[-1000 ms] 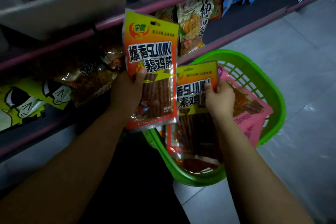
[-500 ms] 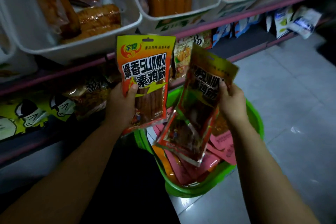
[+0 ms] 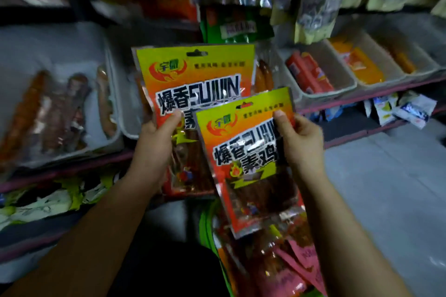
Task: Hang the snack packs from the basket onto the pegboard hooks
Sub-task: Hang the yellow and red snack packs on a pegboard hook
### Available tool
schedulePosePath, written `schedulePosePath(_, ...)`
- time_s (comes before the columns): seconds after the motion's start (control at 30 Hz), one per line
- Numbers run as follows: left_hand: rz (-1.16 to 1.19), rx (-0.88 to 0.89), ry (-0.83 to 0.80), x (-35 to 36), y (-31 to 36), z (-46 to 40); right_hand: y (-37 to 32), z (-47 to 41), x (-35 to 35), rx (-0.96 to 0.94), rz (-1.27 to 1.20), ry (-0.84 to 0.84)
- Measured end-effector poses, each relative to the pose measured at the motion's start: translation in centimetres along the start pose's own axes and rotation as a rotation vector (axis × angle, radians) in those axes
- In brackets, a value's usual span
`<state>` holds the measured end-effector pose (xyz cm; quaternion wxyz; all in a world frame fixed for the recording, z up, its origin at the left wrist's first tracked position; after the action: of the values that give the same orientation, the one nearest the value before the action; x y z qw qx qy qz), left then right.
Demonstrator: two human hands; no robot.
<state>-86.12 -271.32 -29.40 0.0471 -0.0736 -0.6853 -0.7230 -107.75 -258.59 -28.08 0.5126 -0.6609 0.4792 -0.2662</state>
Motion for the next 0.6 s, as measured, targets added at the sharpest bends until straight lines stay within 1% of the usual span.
schedulePosePath(0.1, 0.06, 0.028, 0.034, -2.3, 4.6, -0.9, -4.9, 0.2, 3.2, -0.159, -0.013, -0.048)
schedulePosePath(0.17, 0.117, 0.034, -0.023, -3.4, 7.4, -1.7, -7.9, 0.0, 6.1, -0.239, -0.066, -0.113)
schedulePosePath(0.2, 0.139, -0.021, -0.045, -3.0, 7.4, -1.4, -8.7, 0.1, 6.0, -0.253, -0.074, -0.147)
schedulePosePath(0.23, 0.167, 0.01, -0.015, -5.7, 10.1, -2.6, -12.0, 0.6, 8.9, -0.309, -0.168, -0.218)
schedulePosePath(0.27, 0.203, 0.053, 0.004, -8.1, 12.7, -3.5, -15.0, 1.2, 11.6, -0.322, -0.227, -0.291)
schedulePosePath(0.3, 0.222, 0.051, -0.061, -7.8, 13.0, -3.2, -15.1, 1.2, 11.8, -0.295, -0.249, -0.337)
schedulePosePath(0.33, 0.218, 0.031, -0.091, -7.7, 13.6, -3.1, -15.7, 1.0, 12.6, -0.291, -0.266, -0.371)
schedulePosePath(0.37, 0.192, 0.049, -0.076, -8.5, 14.0, -3.6, -16.8, 1.4, 13.2, -0.311, -0.299, -0.394)
schedulePosePath(0.43, 0.14, 0.123, -0.036, -10.8, 16.4, -4.3, -18.4, 1.7, 15.2, -0.338, -0.32, -0.387)
schedulePosePath(0.53, 0.137, 0.361, 0.042, -13.7, 21.7, -5.6, -21.6, 2.8, 17.9, -0.422, -0.336, -0.37)
schedulePosePath(0.6, 0.136, 0.469, 0.105, -15.2, 24.9, -6.3, -23.3, 3.6, 19.3, -0.459, -0.351, -0.358)
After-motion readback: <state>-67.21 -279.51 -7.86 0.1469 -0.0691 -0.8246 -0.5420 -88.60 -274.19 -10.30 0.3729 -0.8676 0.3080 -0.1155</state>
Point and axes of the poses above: each hand's wrist, its own z-axis away from the middle knuckle, its own x-axis out of the palm, y = z × x, the point moved 4 cm from there along -z, towards the middle knuckle, and after that the axes turned 12 degrees about y, right-handed, at the moved point
